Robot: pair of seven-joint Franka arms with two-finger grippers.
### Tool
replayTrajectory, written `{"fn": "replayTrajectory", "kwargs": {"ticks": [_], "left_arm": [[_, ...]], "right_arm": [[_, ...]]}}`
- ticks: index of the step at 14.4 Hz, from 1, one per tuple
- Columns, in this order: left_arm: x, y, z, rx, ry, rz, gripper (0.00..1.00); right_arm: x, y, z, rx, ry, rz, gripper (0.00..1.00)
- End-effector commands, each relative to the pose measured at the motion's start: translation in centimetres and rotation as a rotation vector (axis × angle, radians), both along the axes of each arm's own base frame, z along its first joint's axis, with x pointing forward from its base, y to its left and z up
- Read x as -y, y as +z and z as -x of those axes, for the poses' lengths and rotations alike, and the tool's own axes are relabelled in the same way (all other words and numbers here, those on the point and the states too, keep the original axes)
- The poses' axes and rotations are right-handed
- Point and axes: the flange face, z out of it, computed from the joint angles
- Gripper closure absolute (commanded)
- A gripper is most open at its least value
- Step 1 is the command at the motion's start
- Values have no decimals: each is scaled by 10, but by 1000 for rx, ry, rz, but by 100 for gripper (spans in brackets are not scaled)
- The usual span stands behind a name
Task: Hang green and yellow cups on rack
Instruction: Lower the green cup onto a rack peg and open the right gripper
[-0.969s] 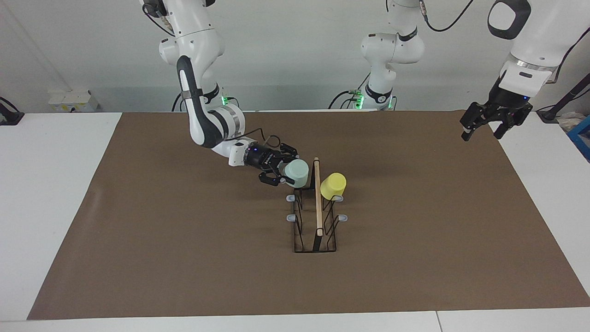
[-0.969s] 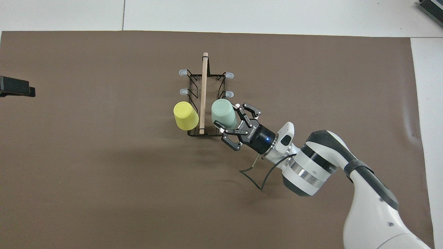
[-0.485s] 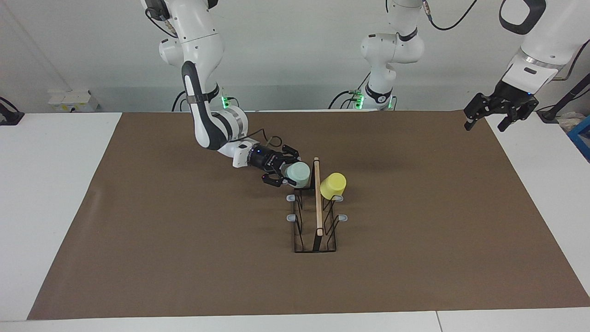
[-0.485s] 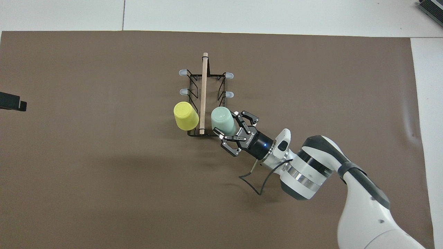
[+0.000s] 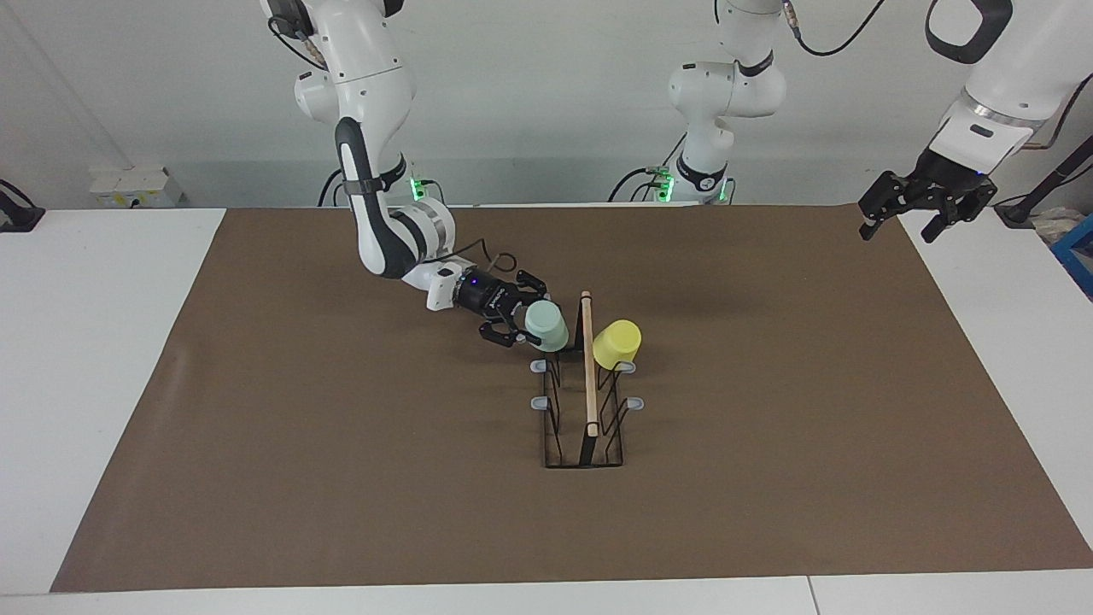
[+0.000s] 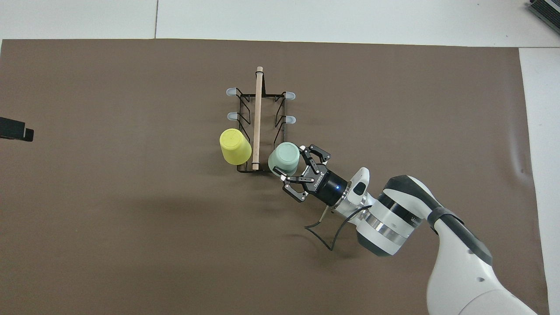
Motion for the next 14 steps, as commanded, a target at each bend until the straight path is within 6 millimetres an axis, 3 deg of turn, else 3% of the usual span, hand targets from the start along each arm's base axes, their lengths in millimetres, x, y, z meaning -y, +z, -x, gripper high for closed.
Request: {"fn": "replayTrajectory", "kwargs": {"ticks": [1,7,8,12,14], "left_arm": [[-1,5,-3,-1,-26,-14,0],[6,11,9,-27,-32,-10,0],[17,12,9,-26,-51,-12,0],[25,12,8,-30,-53,-55,0],[27,10,8,-33,-57,-52,0]], "right_arm": [[0,-2,6,24,-56,9,0],[0,7,4,-20,-51,26,0],[4,14,4,-29,-62,56,0],[29,76,6,-50,-98,242,0],[32,95,5,-38,-73,260,0]]}}
